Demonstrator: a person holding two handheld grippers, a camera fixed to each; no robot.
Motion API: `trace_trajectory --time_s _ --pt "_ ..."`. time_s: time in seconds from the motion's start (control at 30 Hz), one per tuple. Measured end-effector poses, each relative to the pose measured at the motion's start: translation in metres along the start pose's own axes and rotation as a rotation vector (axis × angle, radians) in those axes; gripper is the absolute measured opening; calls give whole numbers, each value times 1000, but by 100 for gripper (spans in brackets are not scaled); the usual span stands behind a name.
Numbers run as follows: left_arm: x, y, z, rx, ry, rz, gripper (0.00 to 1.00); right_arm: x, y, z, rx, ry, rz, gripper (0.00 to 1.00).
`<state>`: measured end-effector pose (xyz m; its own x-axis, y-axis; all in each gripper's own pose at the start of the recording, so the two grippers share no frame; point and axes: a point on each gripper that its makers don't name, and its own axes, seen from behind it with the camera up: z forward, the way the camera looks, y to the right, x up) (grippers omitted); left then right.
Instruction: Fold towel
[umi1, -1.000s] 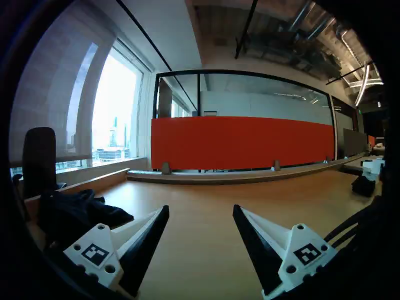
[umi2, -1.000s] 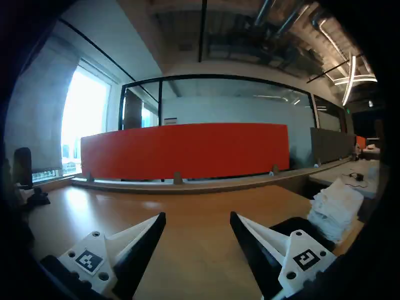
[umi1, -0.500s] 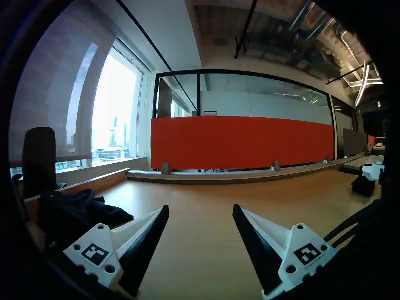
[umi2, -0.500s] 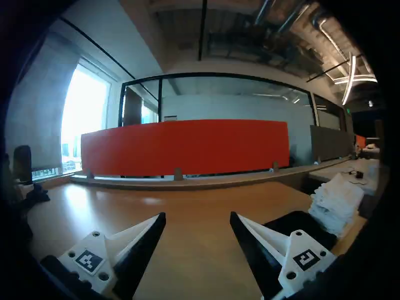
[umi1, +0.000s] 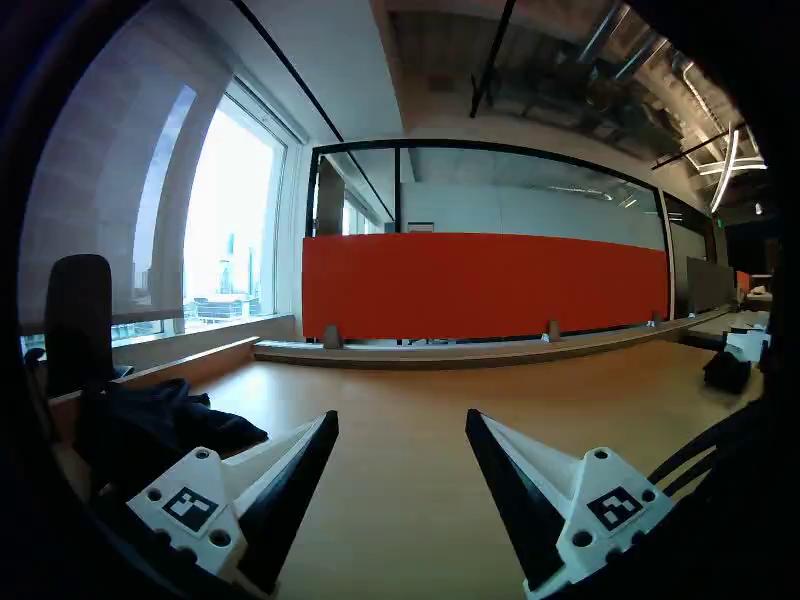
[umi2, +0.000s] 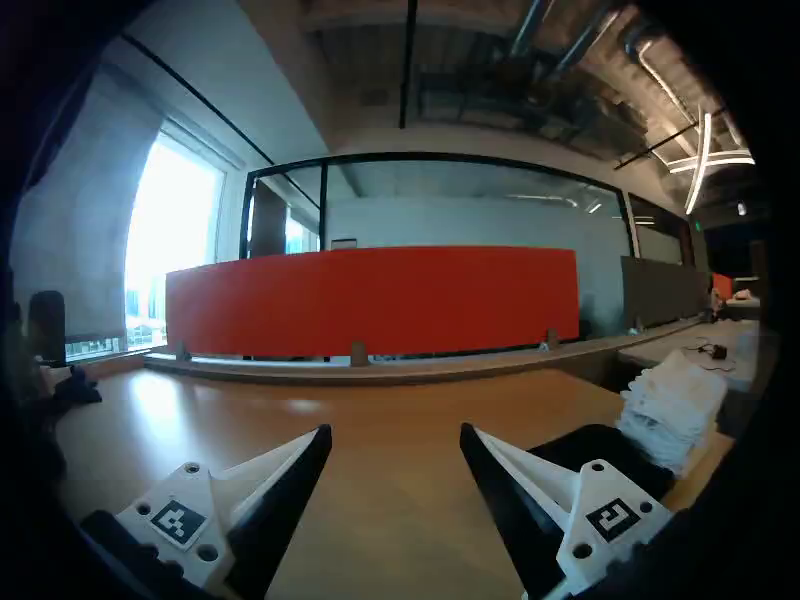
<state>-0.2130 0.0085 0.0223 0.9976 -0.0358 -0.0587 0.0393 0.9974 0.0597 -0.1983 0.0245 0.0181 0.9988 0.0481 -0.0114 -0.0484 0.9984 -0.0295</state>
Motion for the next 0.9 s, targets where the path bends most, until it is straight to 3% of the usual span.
trace_trajectory --time_s 0.2,0.9 --pt "0 0 0 0 0 0 94 0 -7 -1 8 -1 -32 99" --pt "0 0 0 0 0 0 94 0 -7 -3 10 -2 -31 99"
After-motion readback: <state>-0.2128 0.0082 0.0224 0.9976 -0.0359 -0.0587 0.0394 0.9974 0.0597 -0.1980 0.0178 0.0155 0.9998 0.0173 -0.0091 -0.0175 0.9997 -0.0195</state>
